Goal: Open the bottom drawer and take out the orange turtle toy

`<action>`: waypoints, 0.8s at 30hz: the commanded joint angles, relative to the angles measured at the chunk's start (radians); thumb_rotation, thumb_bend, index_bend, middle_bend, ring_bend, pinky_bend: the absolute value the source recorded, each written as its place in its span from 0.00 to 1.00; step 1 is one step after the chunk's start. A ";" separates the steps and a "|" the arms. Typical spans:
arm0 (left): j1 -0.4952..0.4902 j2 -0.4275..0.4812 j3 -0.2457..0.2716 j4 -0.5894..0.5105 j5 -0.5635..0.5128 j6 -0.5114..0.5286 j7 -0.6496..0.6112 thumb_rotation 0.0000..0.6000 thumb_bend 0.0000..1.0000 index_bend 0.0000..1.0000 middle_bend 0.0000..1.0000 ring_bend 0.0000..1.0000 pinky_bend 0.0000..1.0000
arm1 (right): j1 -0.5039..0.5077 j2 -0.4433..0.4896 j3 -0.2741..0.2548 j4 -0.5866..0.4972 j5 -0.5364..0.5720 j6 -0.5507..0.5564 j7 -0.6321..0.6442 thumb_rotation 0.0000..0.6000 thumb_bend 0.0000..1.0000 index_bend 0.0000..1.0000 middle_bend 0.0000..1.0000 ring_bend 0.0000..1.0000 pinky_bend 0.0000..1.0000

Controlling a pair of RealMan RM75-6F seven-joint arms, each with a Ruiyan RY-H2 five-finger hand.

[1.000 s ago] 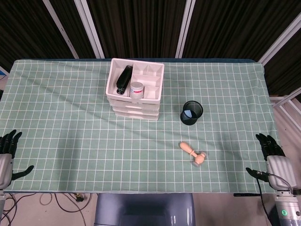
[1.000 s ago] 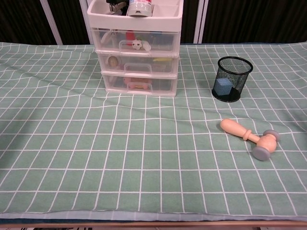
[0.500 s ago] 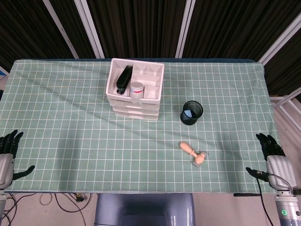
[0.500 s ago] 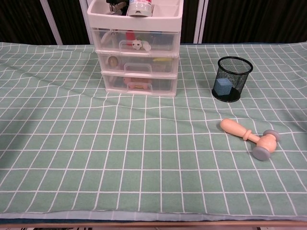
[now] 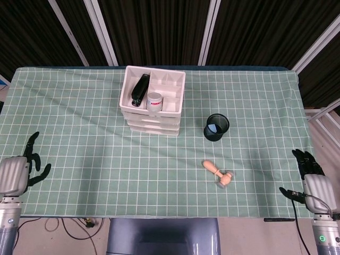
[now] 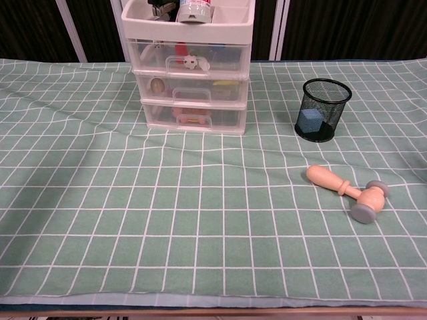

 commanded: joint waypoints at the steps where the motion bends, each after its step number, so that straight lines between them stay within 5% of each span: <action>1: -0.084 -0.044 -0.053 -0.040 -0.093 -0.114 0.025 1.00 0.48 0.09 0.99 0.99 1.00 | 0.002 -0.001 0.003 0.000 0.007 -0.005 0.003 1.00 0.09 0.00 0.09 0.00 0.18; 14: -0.299 -0.199 -0.191 -0.105 -0.520 -0.364 0.047 1.00 0.58 0.10 1.00 1.00 1.00 | 0.001 0.003 0.009 -0.011 0.028 -0.016 0.019 1.00 0.09 0.00 0.09 0.00 0.18; 24: -0.472 -0.341 -0.299 -0.005 -0.902 -0.441 0.052 1.00 0.60 0.10 1.00 1.00 1.00 | 0.004 0.009 0.009 -0.021 0.040 -0.035 0.045 1.00 0.09 0.00 0.09 0.00 0.18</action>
